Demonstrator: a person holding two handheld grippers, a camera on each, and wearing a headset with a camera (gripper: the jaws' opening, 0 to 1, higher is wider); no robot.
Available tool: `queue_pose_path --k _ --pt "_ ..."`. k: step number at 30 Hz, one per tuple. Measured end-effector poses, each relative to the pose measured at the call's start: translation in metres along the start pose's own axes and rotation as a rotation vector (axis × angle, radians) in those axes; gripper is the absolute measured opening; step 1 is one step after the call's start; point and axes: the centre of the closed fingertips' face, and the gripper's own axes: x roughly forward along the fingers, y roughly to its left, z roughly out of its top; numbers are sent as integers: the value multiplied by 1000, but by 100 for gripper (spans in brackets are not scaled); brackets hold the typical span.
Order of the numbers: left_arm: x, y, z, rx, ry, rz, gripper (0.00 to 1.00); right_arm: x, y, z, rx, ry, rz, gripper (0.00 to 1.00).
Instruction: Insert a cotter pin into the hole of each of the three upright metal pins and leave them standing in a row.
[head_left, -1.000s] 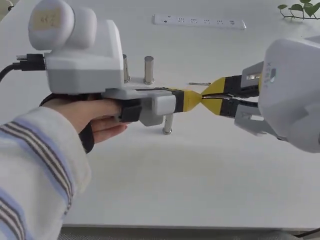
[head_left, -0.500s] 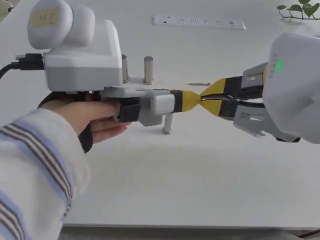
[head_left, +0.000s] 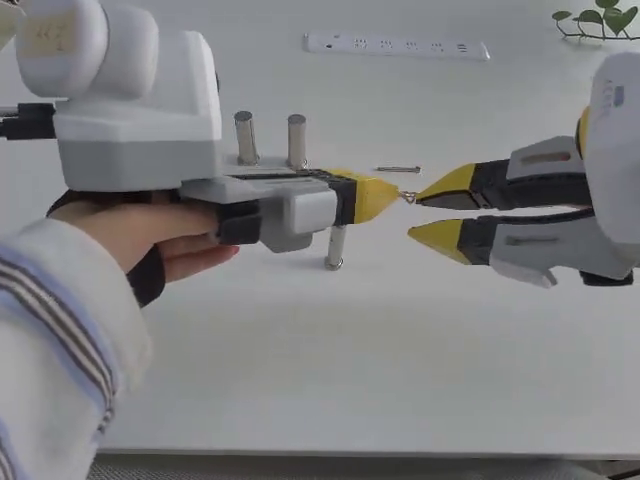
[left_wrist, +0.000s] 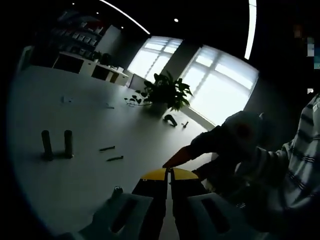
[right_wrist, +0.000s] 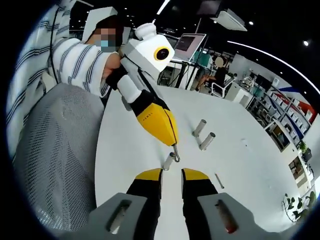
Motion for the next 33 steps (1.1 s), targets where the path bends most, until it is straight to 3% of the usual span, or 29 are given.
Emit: queue_pose_path --k 3,7,10,12,15,18,22,33 --pt "-3 -5 3 121 -7 -25 0 -1 2 1 55 -28 37 11" --pt "-8 -3 3 182 0 -42 0 -4 6 10 150 -92 77 10" --pt "-13 -3 1 291 16 -69 0 -7 9 17 203 -126 105 9" --pt "-14 -8 -1 325 17 -95 0 -9 10 19 219 -146 124 8" --pt "-15 -14 -4 359 28 -122 0 -11 16 22 242 -173 183 9" --pt "-15 -17 -7 407 40 -144 0 -13 21 24 238 -180 202 8" --pt "-16 -19 -9 423 53 -162 0 -14 26 27 246 -192 233 7" --pt "-13 -24 -15 459 85 -186 0 -14 30 27 244 -193 258 1"
